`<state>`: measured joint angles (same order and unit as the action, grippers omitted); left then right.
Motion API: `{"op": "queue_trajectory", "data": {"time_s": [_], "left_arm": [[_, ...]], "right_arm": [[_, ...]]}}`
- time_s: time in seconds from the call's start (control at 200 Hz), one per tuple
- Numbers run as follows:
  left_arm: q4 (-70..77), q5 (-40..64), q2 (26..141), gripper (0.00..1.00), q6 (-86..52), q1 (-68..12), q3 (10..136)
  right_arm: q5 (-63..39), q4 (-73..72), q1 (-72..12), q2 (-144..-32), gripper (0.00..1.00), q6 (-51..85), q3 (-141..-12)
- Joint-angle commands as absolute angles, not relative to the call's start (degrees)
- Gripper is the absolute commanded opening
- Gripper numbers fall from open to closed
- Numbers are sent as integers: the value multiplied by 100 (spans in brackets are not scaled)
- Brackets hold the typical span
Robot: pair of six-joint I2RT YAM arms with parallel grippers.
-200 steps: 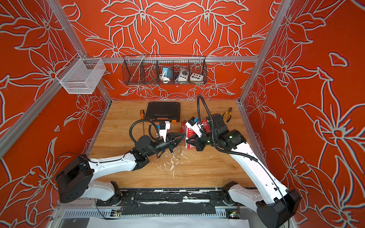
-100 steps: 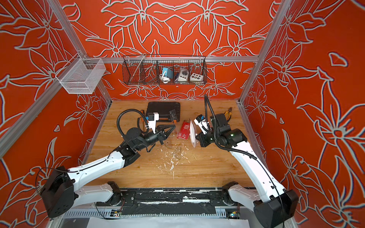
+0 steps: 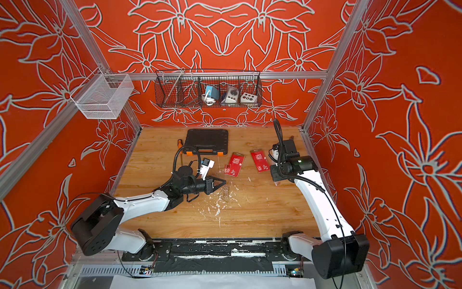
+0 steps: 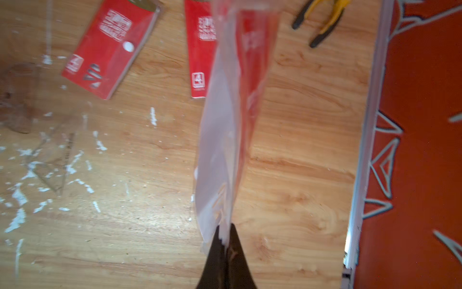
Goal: Open the ruler set and take out the ruler
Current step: Place the ruler set bag at the center of the board.
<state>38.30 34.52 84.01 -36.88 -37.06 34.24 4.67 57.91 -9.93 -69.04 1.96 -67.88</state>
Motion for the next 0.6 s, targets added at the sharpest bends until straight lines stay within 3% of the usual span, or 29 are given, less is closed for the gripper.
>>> {"op": "queue_trajectory", "data": {"time_s": [0.0,0.315,0.595], "left_arm": [[4246,3831,8804,0,-3870,-3876,3639],[5090,3923,10200,0,-4474,-4225,3976],[5440,3896,11076,0,-4807,-4322,4281]], "right_arm": [[1206,6205,-763,-7068,0,289,-6798],[1521,6120,-194,-7779,1,434,-6495],[1225,5789,-158,-8334,19,609,-6308]]}}
